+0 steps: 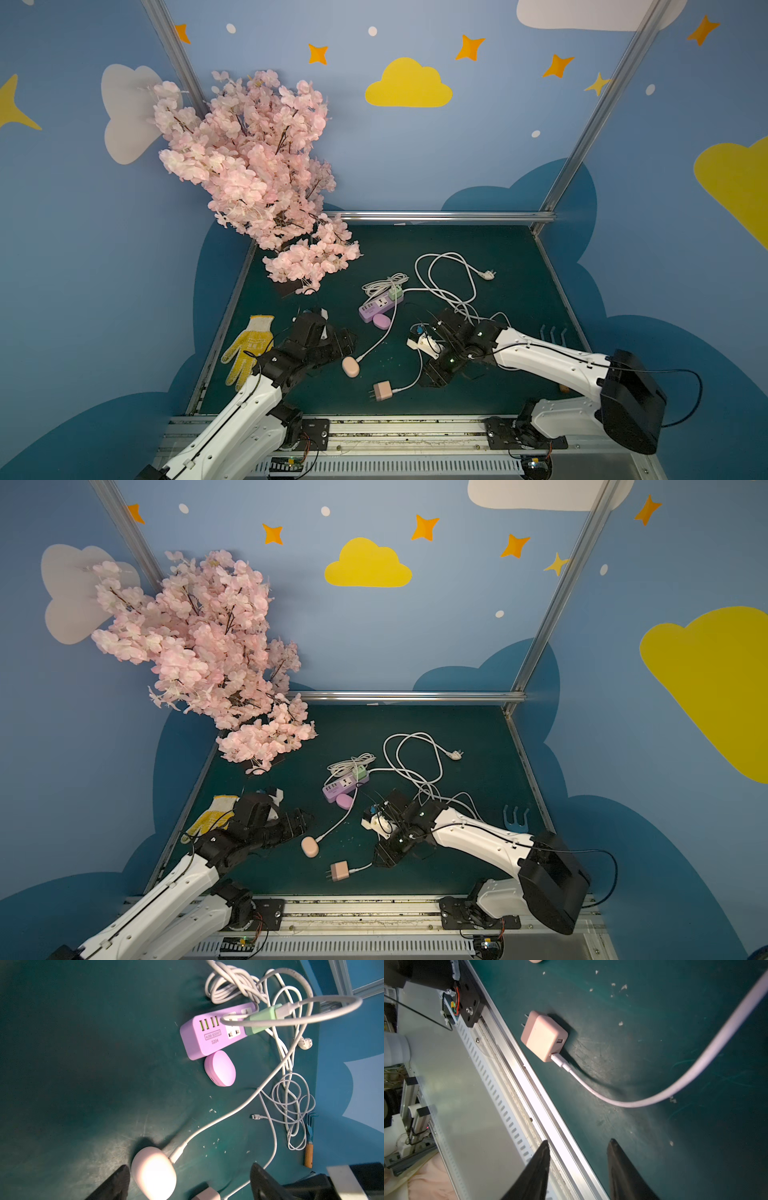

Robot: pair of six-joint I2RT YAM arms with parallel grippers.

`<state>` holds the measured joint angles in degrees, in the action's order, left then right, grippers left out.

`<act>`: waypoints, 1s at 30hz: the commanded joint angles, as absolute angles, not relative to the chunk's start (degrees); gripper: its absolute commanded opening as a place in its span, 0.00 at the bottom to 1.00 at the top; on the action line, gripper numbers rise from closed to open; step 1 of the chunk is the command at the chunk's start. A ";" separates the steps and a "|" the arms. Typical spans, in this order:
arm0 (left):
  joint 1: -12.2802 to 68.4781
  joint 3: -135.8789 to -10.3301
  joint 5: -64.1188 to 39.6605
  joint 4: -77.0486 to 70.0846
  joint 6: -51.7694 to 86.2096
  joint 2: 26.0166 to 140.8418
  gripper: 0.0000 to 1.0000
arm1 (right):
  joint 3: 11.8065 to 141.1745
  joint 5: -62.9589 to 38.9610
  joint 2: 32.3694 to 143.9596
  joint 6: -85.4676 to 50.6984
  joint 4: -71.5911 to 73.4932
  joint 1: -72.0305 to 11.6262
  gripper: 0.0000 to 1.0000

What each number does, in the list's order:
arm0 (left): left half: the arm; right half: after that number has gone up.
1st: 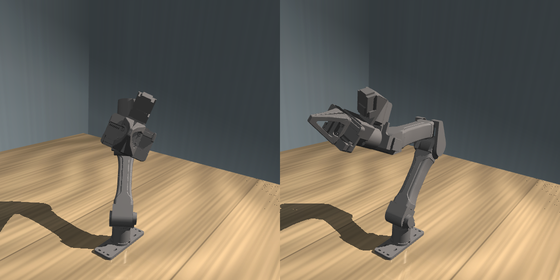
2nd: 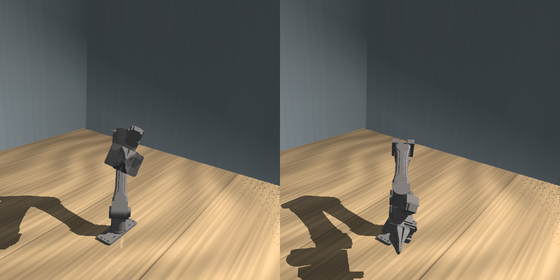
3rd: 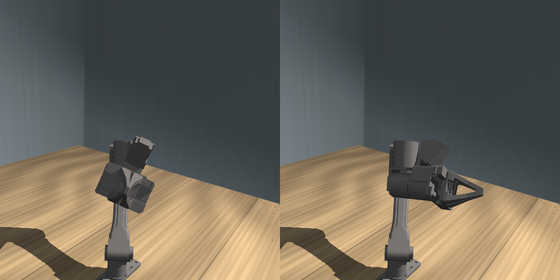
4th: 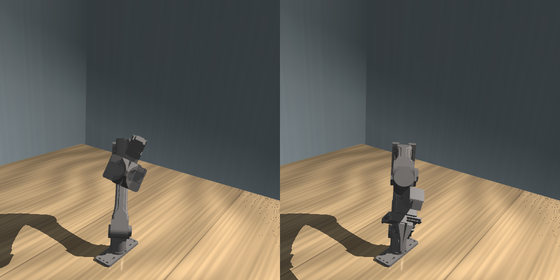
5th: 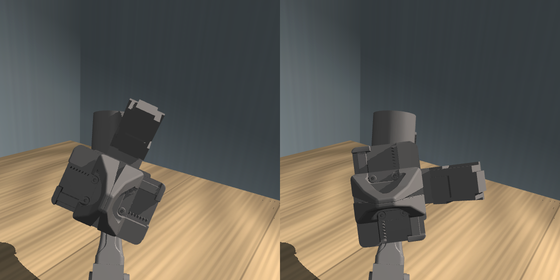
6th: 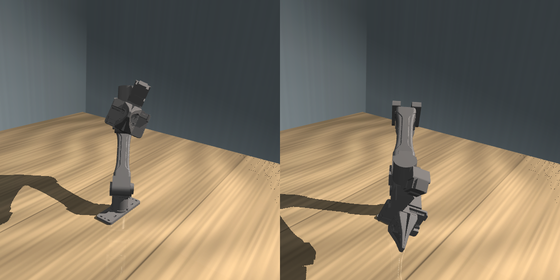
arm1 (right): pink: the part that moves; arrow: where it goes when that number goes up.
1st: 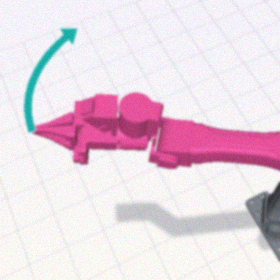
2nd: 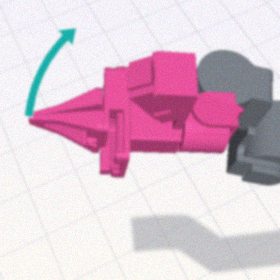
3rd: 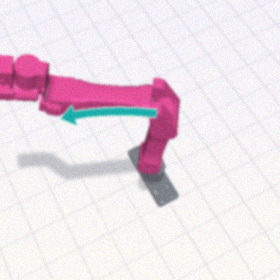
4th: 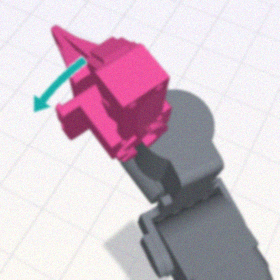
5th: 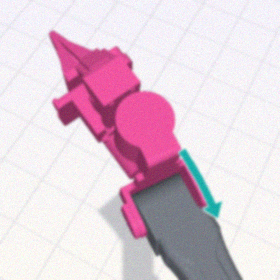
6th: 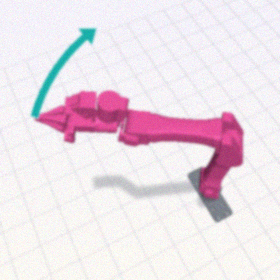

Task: Charge the bluetooth headset
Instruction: Pick up the plug from the center of the board.

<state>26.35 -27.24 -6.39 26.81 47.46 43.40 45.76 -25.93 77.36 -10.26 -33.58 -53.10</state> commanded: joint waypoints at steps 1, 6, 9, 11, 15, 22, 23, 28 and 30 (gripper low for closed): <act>28.57 -26.56 -4.55 26.12 49.02 42.98 0.90 | 45.44 -28.70 78.37 -15.49 -27.73 -51.18 0.47; 29.80 -25.78 -5.13 23.43 49.66 43.33 0.91 | 43.91 -33.52 80.88 -18.69 -19.21 -47.58 0.49; 30.06 -25.91 -5.71 22.61 49.91 44.25 0.92 | 46.40 -33.69 85.33 -18.92 -20.42 -46.61 0.45; 30.40 -26.23 -5.55 23.00 49.68 44.26 0.92 | 45.95 -34.51 85.86 -19.42 -20.54 -46.09 0.43; 30.50 -25.53 -4.93 22.95 49.66 43.72 0.92 | 43.64 -33.23 80.89 -19.36 -23.19 -45.89 0.44; 30.52 -25.58 -4.90 21.69 49.00 45.87 0.93 | 36.06 -26.76 68.40 -24.76 -28.62 -45.85 0.49; 30.50 -25.58 -4.75 21.36 49.06 46.34 0.94 | 34.64 -25.58 67.86 -26.20 -26.62 -45.79 0.49; 30.50 -25.75 -4.92 20.39 49.13 47.20 0.95 | 34.01 -23.13 72.35 -26.62 -16.47 -45.71 0.51; 30.51 -25.62 -5.13 20.11 49.27 46.87 0.96 | 37.98 -21.79 77.60 -25.73 -19.14 -45.51 0.51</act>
